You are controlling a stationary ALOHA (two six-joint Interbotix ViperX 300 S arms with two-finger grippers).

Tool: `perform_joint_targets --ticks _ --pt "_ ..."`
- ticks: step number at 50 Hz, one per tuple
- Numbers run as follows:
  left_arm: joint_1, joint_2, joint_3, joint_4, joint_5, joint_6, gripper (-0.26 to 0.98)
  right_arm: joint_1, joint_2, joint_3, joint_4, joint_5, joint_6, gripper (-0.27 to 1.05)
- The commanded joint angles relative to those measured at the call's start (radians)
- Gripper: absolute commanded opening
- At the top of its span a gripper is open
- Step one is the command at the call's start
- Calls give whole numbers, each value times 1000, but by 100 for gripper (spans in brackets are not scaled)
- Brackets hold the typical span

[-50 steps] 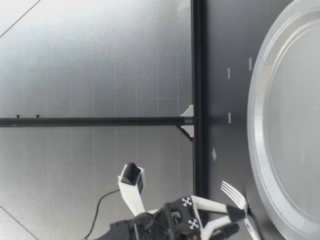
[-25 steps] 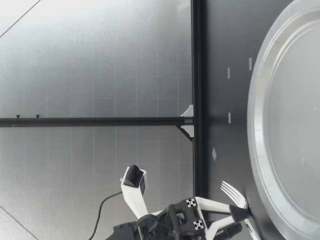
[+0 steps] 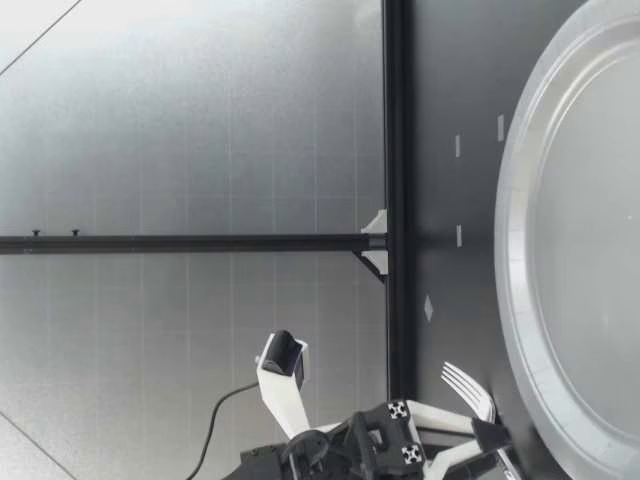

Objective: Pick up the fork and place it on the plate.

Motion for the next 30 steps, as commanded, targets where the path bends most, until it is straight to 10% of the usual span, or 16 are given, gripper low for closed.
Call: perform_joint_targets --ticks 1,10,30 --pt "3 -14 -9 3 -5 3 33 9 6 -9 0 -14 2 42" --pt "3 -14 -8 3 -11 9 7 8 6 -8 0 -18 2 42" --pt "-8 -133 -58 5 11 35 5 9 11 -6 -3 -61 5 42"
